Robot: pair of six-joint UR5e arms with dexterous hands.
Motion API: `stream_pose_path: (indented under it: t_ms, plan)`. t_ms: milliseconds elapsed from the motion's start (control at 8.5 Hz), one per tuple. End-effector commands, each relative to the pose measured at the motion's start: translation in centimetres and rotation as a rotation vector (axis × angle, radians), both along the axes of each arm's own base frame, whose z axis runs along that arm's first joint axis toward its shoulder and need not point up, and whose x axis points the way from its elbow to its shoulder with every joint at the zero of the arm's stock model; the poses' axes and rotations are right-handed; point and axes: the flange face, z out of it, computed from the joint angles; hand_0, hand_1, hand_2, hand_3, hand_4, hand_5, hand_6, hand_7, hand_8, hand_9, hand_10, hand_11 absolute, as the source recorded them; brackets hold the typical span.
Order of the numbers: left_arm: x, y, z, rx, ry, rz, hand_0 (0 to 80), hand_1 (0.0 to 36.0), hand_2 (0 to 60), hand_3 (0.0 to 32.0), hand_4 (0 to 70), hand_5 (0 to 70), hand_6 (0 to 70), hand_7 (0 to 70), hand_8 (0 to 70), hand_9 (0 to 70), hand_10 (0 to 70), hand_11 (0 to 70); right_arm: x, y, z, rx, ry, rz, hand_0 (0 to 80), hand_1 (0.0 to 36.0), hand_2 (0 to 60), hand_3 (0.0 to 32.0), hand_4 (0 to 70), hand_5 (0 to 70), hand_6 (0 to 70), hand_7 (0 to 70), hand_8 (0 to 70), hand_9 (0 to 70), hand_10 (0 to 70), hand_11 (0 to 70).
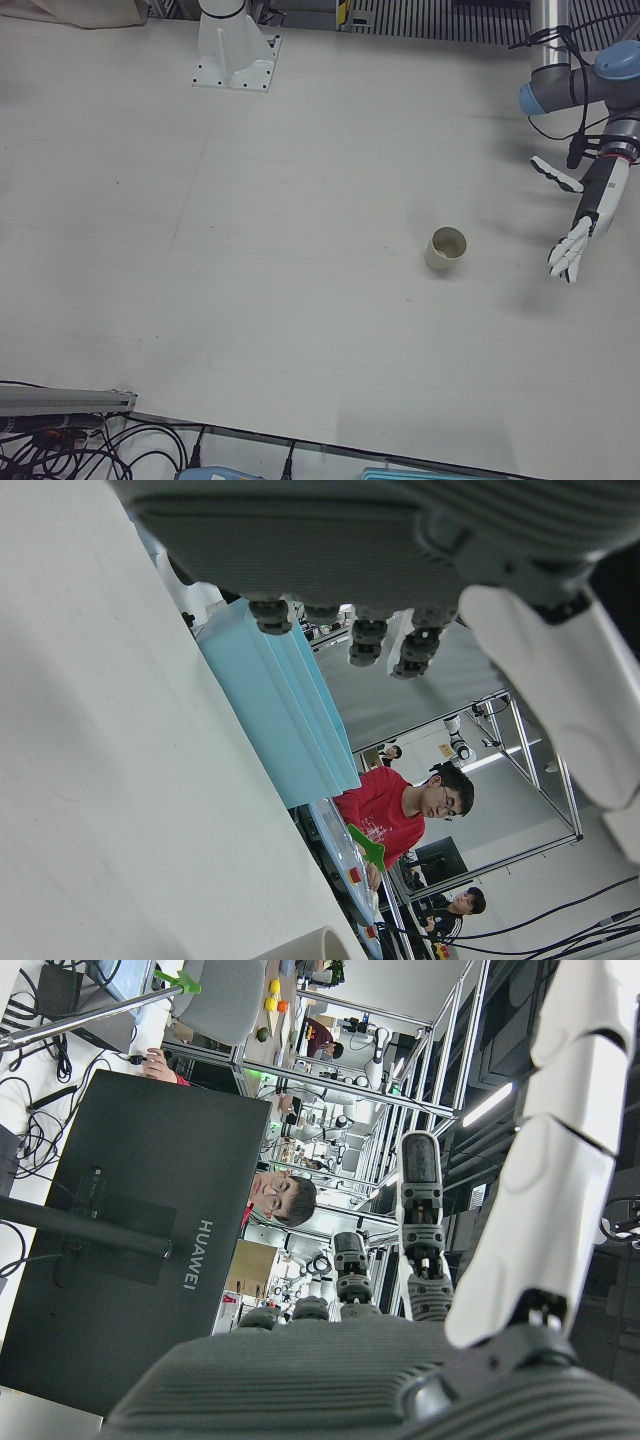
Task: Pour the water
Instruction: 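Close the left hand around the beige paper cup beside it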
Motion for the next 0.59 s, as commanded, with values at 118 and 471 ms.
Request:
stream_pose_path:
  t_ms: [118,471]
  plan:
    - [1.4,0.5,3.6,-0.007,0.085,-0.102,40.5,0.0,0.0,0.0,20.0,0.0,7.3,8.2,0.6,0.2,3.3,5.2,-1.1,-0.5,1.1,-0.022,0.029,-0.019,51.7,16.0,8.5,0.0,29.2,22.0,12.9,17.4,1.5,2.0,0.0,0.0]
    - [3.4,-0.5,2.9,0.055,-0.036,-0.11,40.4,0.0,0.0,0.0,19.7,0.0,5.7,7.1,0.1,0.0,2.2,3.7,-1.2,-0.8,0.9,-0.016,0.026,-0.02,51.7,16.0,8.4,0.0,28.2,21.9,12.5,17.0,1.5,2.0,0.0,0.0]
